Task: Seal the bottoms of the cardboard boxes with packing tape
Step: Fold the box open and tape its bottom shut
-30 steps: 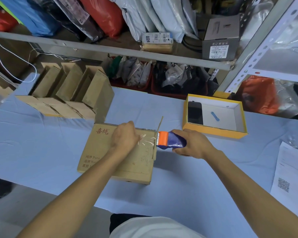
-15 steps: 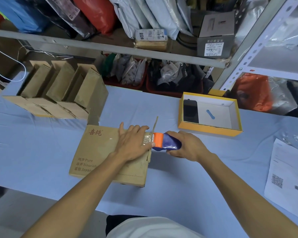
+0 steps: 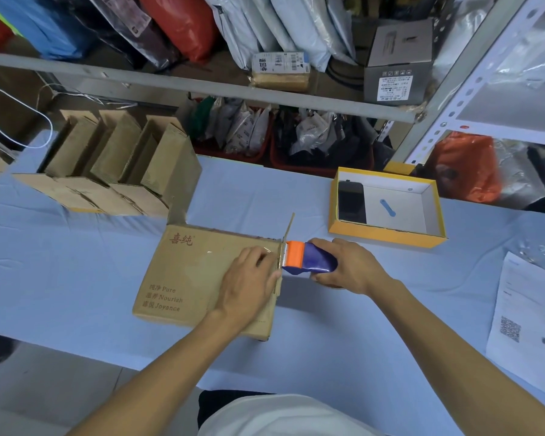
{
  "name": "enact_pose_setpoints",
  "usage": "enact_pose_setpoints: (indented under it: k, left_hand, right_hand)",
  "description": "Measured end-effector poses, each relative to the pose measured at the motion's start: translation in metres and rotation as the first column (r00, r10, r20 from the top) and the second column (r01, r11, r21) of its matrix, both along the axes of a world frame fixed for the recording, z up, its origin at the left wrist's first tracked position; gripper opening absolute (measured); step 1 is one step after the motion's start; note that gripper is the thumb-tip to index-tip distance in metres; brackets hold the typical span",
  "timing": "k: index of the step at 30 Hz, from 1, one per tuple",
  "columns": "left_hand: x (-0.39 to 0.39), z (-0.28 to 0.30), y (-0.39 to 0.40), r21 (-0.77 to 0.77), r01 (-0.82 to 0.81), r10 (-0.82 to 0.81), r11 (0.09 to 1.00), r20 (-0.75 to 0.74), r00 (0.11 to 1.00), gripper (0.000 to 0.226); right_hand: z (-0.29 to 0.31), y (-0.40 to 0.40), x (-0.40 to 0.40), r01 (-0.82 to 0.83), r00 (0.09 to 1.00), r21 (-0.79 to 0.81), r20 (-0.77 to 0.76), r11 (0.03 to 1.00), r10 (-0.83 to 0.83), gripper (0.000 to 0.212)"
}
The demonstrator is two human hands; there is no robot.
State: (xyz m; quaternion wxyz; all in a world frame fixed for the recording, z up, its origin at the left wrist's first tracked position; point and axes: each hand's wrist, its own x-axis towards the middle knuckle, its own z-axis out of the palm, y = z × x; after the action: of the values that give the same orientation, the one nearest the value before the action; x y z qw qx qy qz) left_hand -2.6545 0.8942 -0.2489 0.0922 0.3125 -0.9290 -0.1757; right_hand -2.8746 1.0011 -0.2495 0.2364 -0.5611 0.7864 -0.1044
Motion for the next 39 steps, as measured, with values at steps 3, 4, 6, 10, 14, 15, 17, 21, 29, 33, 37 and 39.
enact_pose_setpoints:
  k: [3,4,6,10,14,15,17,21,29,33,37,39]
  left_hand:
    - [0.005,-0.003,0.009,0.001,-0.024,0.024,1.0,-0.031,0.999,0.037]
    - [0.006,-0.003,0.01,-0.003,-0.016,0.016,1.0,-0.034,0.999,0.04]
    - [0.007,-0.003,0.01,0.013,-0.012,0.012,1.0,-0.034,0.999,0.049]
    - [0.007,-0.001,0.007,0.029,-0.088,0.089,0.996,-0.072,0.993,0.051]
    - [0.005,-0.002,0.007,-0.002,-0.137,0.136,0.991,-0.081,0.987,0.044]
    - [0.006,-0.002,0.007,-0.003,-0.138,0.137,0.99,-0.091,0.986,0.041]
    - [0.006,-0.002,0.008,0.011,-0.09,0.091,0.996,-0.102,0.991,0.036]
    - [-0.002,-0.001,0.002,0.088,-0.062,0.072,0.994,-0.126,0.989,0.021]
    - [-0.013,0.002,-0.023,0.311,-0.123,0.189,0.943,-0.193,0.963,0.01]
    - [-0.012,-0.008,-0.023,0.257,-0.154,0.204,0.954,-0.182,0.962,0.01]
    - [-0.015,-0.01,-0.024,0.229,-0.159,0.192,0.96,-0.132,0.972,0.024]
    - [-0.016,-0.008,-0.023,0.191,-0.157,0.176,0.969,-0.087,0.981,0.034]
  right_hand:
    - [0.001,0.001,0.002,0.013,0.999,0.002,-0.031,1.0,-0.013,0.072]
    - [0.001,0.001,0.003,0.019,0.999,0.005,-0.041,1.0,-0.018,0.072]
    - [0.002,0.003,0.004,0.028,0.998,0.011,-0.05,1.0,-0.027,0.072]
    - [0.005,0.011,0.001,0.03,0.998,0.021,-0.061,0.999,-0.029,0.074]
    - [0.008,0.031,-0.014,0.029,0.997,0.059,-0.075,0.998,-0.025,0.075]
    - [0.009,0.039,-0.021,0.034,0.996,0.076,-0.09,0.996,-0.027,0.074]
    - [0.011,0.049,-0.029,0.04,0.994,0.091,-0.109,0.995,-0.03,0.074]
    - [0.012,0.028,-0.022,-0.036,0.983,0.13,-0.173,0.991,0.059,0.075]
    - [0.005,0.001,0.003,-0.049,0.977,0.19,-0.196,0.981,0.087,0.075]
    - [0.004,-0.01,0.016,-0.041,0.978,0.201,-0.191,0.979,0.08,0.068]
    - [0.015,-0.036,0.027,-0.073,0.947,0.245,-0.288,0.967,0.145,0.052]
    - [0.022,-0.049,0.032,-0.103,0.892,0.282,-0.397,0.954,0.214,0.047]
